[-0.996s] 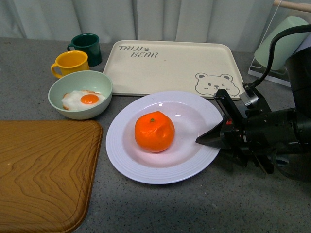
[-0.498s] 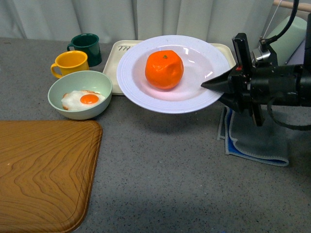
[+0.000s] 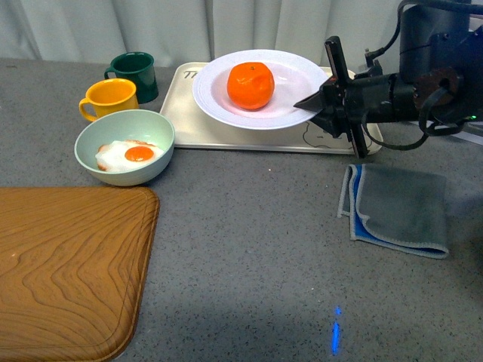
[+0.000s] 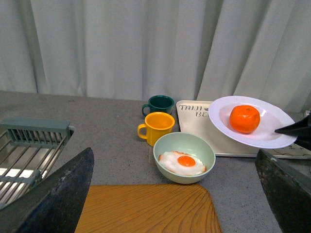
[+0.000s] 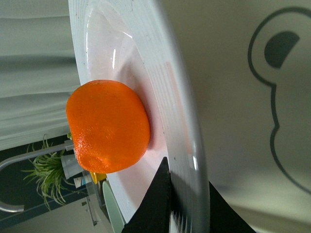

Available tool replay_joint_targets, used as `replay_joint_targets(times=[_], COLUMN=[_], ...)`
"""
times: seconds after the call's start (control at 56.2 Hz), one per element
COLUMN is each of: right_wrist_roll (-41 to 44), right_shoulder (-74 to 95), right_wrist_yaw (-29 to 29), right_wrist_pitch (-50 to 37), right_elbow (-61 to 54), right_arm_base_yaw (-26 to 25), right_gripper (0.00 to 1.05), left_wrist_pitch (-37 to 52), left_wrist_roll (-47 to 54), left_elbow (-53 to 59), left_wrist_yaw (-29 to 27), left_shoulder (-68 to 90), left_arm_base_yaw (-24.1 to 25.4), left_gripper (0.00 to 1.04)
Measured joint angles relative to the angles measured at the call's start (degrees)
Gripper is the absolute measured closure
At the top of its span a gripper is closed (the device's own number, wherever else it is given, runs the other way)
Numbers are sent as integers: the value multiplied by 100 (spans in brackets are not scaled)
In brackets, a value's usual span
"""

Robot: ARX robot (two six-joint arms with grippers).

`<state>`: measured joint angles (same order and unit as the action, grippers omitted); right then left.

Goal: Place orange and plate with both arms

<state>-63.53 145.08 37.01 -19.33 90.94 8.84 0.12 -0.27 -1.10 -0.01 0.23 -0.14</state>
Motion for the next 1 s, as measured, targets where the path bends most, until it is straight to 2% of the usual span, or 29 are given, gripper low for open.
replay_joint_targets(times=[0.214,0.409,0.73,0.907,0.943,0.996], right_wrist_roll=[232,459,787,1652,1801,2100], right_shoulder=[411,463,319,-280,-398,-656], right_wrist_yaw=[-118,-284,-466,-977,-1005,-1150], right_wrist_pitch=[817,1005,1005,1233,1241,1342], right_elbow=[876,1001,737,37,-90,-317], right_arm_base_yaw=[70,98,74,46,46,46], right_gripper=[101,100,51,12,8,10], left_wrist_pitch=[0,0,0,0,0,0], left_wrist_roll=[0,-2,-2,0,0,0], left_elbow=[0,0,0,0,0,0], left_wrist_yaw=[0,0,0,0,0,0], left_shoulder=[0,0,0,0,0,0], left_arm_base_yaw=[0,0,0,0,0,0], left_gripper=[7,7,7,7,7,7])
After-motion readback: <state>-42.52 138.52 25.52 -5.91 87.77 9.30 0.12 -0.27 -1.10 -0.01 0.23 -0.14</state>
